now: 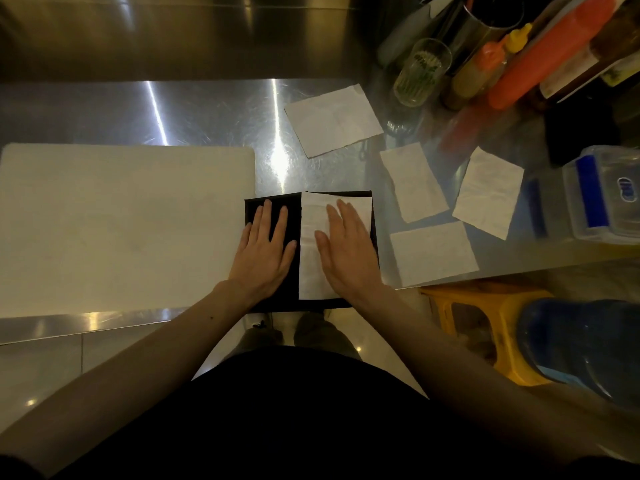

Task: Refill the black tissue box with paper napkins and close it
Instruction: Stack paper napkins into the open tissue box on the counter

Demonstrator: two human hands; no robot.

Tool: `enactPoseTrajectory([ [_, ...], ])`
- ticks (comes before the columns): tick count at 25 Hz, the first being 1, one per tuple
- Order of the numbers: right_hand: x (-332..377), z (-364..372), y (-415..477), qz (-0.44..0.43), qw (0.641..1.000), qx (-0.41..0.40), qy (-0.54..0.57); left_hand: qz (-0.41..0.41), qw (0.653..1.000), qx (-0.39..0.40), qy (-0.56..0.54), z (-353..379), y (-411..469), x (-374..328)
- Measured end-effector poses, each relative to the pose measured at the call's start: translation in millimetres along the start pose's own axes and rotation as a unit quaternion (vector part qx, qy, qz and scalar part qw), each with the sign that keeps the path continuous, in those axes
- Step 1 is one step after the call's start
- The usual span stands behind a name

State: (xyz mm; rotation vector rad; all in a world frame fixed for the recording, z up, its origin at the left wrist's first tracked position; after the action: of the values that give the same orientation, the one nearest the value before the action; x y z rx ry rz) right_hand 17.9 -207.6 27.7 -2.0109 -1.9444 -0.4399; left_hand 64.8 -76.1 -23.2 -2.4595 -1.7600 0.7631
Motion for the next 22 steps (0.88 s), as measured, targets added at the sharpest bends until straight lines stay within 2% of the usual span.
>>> enactPoseTrajectory([
  [8, -31.4, 59.5, 1.4, 0.005, 0.984, 0.160, -0.078, -0.003, 1.000, 0.004, 0.008, 1.7, 0.5, 1.4],
  [14, -34.3, 75.7, 1.1, -0.015, 0.976, 0.183, -0.117, 0.000, 1.000, -0.002, 0.013, -0.2, -0.3, -0.4],
  [22, -40.1, 88.5, -0.9, -0.018, 0.977, 0.193, -0.094, -0.005, 1.000, 0.004, 0.017, -0.2, -0.4, 0.3],
])
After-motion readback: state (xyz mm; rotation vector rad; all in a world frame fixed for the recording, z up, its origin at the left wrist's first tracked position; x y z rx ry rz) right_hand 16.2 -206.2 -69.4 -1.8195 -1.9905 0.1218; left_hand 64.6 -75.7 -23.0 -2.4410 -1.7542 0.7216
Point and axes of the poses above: each hand's wrist, its own y-axis towards the middle knuckle, its own z-axis out of the palm, x = y × z, the point moved 10 cm from there along y, towards the middle knuckle, and after that the axes turned 13 degrees about -z, right-handed, at the moved point
